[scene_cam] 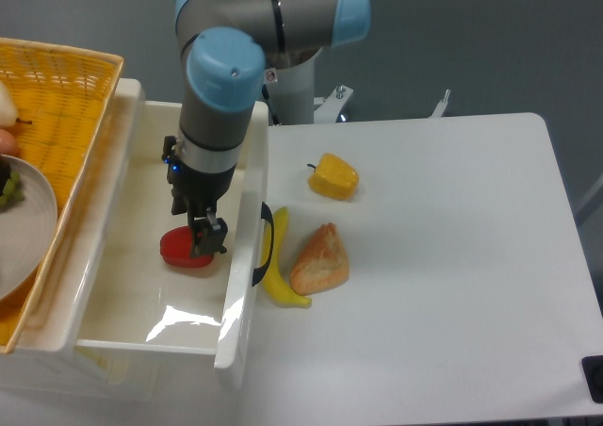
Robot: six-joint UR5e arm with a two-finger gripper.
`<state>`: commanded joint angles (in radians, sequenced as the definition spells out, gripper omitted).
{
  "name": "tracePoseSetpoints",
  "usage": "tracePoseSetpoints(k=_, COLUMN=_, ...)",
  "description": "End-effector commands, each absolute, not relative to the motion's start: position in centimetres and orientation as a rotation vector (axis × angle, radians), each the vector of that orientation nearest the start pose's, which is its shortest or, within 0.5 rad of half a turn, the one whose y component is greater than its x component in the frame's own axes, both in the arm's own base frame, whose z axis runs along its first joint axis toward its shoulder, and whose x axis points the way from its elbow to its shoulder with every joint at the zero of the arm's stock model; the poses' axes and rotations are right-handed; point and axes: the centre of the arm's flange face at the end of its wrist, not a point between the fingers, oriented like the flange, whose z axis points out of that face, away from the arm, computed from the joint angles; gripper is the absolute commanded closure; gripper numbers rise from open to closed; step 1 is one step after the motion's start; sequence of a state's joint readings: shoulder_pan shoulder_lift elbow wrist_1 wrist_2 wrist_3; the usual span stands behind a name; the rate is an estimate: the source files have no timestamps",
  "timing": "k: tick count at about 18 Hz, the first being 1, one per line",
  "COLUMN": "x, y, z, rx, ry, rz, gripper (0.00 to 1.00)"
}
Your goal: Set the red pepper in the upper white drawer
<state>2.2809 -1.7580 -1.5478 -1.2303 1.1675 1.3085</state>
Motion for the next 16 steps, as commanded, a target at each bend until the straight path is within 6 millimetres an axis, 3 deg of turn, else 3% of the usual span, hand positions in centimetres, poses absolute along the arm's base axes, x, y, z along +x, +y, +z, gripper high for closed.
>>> tracePoseSetpoints(k=7, x=-26.6, y=53.5, z=47.0, rx=-2.489, ry=0.675, rz=-0.146, gripper=0.19)
tracePoseSetpoints(k=16, x=-33.7, y=48.6, z=50.8, rx=-2.407, ry=0.318, rz=-0.161, gripper=0.02)
